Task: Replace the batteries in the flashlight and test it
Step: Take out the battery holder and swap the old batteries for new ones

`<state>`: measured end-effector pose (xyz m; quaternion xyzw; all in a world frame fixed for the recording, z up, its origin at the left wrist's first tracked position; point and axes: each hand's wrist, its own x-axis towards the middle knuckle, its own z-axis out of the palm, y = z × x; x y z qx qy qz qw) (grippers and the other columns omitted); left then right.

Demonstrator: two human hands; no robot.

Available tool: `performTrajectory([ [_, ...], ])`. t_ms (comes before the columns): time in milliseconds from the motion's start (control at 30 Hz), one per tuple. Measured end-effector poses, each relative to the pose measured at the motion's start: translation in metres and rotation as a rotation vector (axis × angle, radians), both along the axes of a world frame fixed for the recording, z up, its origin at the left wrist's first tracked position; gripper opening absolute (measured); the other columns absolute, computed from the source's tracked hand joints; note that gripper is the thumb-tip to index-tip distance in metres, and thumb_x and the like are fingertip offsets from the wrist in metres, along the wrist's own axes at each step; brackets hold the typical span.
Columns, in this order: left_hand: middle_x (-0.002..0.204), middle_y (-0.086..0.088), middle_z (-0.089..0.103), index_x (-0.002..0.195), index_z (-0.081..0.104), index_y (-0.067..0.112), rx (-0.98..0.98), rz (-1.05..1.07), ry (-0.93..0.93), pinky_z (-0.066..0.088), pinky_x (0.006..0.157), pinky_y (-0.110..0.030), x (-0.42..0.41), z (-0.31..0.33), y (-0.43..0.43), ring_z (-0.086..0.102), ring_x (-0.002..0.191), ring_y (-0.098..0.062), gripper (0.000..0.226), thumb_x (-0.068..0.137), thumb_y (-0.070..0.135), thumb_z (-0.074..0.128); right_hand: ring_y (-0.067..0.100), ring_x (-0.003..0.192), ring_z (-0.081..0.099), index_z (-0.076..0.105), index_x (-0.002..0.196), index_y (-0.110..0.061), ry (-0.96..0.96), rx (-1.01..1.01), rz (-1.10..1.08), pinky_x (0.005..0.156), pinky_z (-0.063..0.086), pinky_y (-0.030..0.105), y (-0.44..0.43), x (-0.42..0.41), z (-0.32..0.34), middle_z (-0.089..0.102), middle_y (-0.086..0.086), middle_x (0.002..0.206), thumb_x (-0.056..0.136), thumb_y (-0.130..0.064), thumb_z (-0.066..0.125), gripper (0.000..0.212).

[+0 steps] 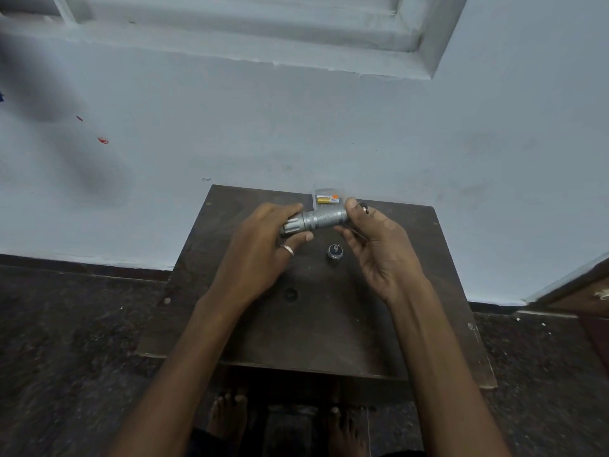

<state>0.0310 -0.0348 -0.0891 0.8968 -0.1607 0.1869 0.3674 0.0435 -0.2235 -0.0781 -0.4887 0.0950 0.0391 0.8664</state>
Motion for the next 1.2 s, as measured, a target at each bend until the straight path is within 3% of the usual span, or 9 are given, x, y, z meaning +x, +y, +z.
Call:
performTrajectory([
  [67,0.107,-0.001,0.064,0.123,0.064,0.019,0.116,0.057,0.027,0.051,0.078,-0.037,-0.001,-0.002,0.0,0.058,0.097,-0.02,0.041,0.086,0.035,0.073,0.016,0.088,0.065,0.073,0.093,-0.009,-0.036,-0.122,0.0,0.083,0.057,0.026,0.004,-0.001,-0.001,0.072,0.008,0.093,0.082,-0.021,0.077,0.017],
  [200,0.104,0.006,0.06,0.108,0.065,0.026,0.255,0.208,0.016,0.043,0.068,-0.033,-0.003,-0.004,0.001,0.048,0.102,-0.019,0.029,0.083,0.04,0.072,0.011,0.084,0.067,0.077,0.098,-0.011,-0.113,-0.258,-0.007,0.069,0.053,0.021,0.011,-0.004,0.002,0.074,0.005,0.09,0.085,-0.019,0.077,0.015],
  [433,0.096,-0.001,0.066,0.101,0.069,0.021,0.103,0.35,0.126,0.036,0.069,-0.03,0.007,-0.011,0.011,0.061,0.089,-0.025,0.026,0.082,0.039,0.074,0.01,0.083,0.073,0.074,0.099,-0.017,-0.117,-0.157,-0.103,0.074,0.056,0.024,0.004,-0.006,0.01,0.078,0.003,0.092,0.088,-0.022,0.074,0.012],
  [600,0.097,-0.006,0.07,0.097,0.068,0.016,0.141,0.384,0.209,0.043,0.071,-0.036,0.012,-0.017,0.014,0.064,0.092,-0.03,0.028,0.082,0.039,0.074,0.011,0.087,0.073,0.076,0.096,-0.018,-0.092,-0.173,-0.126,0.076,0.058,0.026,0.002,-0.007,0.011,0.078,0.003,0.093,0.087,-0.022,0.075,0.01],
  [833,0.094,-0.006,0.069,0.093,0.063,0.016,0.135,0.389,0.271,0.039,0.068,-0.033,0.012,-0.019,0.014,0.063,0.09,-0.03,0.031,0.082,0.043,0.073,0.011,0.084,0.072,0.076,0.095,-0.017,-0.078,-0.201,-0.099,0.07,0.057,0.022,0.001,-0.005,0.007,0.078,0.005,0.092,0.089,-0.023,0.074,0.008],
  [967,0.098,-0.009,0.065,0.093,0.058,0.012,0.19,0.473,0.383,0.035,0.069,-0.034,0.008,-0.019,0.013,0.061,0.095,-0.032,0.044,0.079,0.051,0.073,0.009,0.079,0.07,0.076,0.097,-0.013,-0.068,-0.253,-0.074,0.071,0.057,0.022,0.003,-0.005,0.006,0.076,0.006,0.09,0.089,-0.023,0.074,0.013],
  [1133,0.089,-0.008,0.07,0.084,0.067,0.02,0.326,0.53,0.448,0.043,0.068,-0.035,-0.003,-0.011,0.005,0.065,0.091,-0.035,0.044,0.084,0.063,0.059,0.009,0.075,0.071,0.071,0.107,-0.001,-0.061,-0.401,-0.06,0.07,0.057,0.023,0.004,-0.002,0.002,0.079,0.01,0.092,0.088,-0.028,0.076,0.033],
  [1200,0.085,-0.004,0.069,0.079,0.067,0.022,0.294,0.46,0.426,0.047,0.069,-0.035,-0.005,-0.009,-0.001,0.065,0.087,-0.031,0.041,0.086,0.061,0.056,0.009,0.067,0.07,0.074,0.098,-0.007,-0.076,-0.464,-0.052,0.064,0.057,0.022,0.006,-0.002,0.001,0.079,0.01,0.085,0.088,-0.027,0.076,0.022],
])
